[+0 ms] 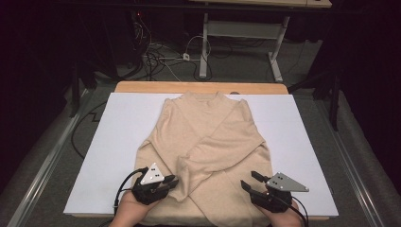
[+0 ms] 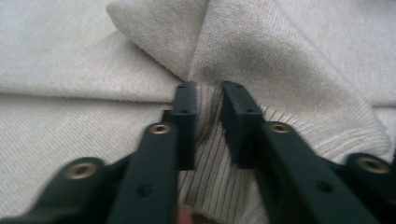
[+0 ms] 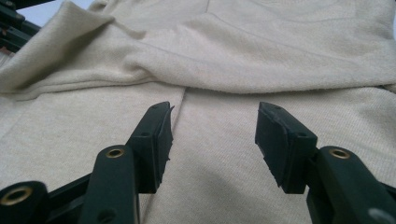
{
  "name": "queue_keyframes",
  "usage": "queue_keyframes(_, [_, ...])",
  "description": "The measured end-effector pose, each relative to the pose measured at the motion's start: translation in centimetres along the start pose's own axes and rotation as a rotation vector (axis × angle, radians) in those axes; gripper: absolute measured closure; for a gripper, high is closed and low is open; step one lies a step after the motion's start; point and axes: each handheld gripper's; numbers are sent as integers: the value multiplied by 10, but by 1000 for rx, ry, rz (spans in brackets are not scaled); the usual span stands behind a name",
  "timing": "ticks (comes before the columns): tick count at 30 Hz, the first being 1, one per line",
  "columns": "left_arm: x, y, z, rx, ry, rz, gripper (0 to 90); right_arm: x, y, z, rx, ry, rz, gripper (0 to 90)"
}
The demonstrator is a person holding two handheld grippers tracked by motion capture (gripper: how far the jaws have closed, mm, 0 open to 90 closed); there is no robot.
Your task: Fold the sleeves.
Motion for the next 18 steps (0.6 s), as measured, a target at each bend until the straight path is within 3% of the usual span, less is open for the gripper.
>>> queue_keyframes(4, [-1, 1, 0, -11, 3, 8, 830, 0, 0, 0, -2, 0, 2, 470])
queue_keyframes(10, [-1, -4, 1, 0, 1, 12, 841, 0, 0, -1, -3, 3, 0, 472])
queue_keyframes(14, [-2, -18, 0, 39, 9, 32, 841, 0, -1, -1, 3, 8, -4, 472])
queue_keyframes(18, [-10, -37, 2, 78, -11, 40, 841, 1, 0, -1, 7, 10, -12, 473])
Point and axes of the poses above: each handheld gripper's, and its own axes: y roughly forward along the jaws, x roughly out of its top, z roughly to its left, and after that the axes turned 14 degrees about y, right-handed
